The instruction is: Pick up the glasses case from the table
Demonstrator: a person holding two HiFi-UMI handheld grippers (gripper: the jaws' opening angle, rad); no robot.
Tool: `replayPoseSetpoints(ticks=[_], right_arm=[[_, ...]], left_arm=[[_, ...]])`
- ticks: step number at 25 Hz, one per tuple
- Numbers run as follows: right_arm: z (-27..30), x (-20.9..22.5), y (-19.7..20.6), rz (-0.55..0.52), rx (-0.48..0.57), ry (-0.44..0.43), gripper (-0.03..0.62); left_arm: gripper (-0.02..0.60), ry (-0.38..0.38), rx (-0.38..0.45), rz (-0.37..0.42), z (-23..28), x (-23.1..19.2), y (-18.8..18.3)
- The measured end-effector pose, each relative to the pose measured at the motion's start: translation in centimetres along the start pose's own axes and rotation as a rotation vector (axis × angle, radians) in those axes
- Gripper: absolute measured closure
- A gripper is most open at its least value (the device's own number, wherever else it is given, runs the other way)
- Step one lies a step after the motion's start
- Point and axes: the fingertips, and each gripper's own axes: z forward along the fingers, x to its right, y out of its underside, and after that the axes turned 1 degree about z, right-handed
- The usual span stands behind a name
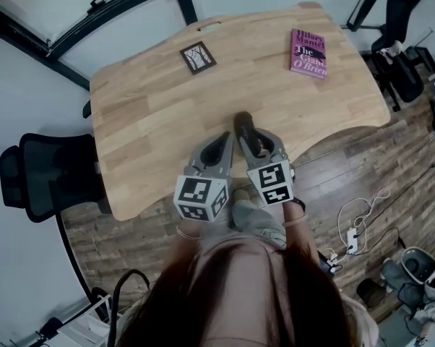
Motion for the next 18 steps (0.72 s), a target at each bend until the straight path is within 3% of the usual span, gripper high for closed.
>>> replayPoseSetpoints(ticks=[18], right_arm=[[4.7, 1.4, 3.9, -0.002, -0.121, -0.023, 0.393]], left_arm=[[0.572, -0.014, -0.031, -0.046, 3.2, -2.8, 1.2]])
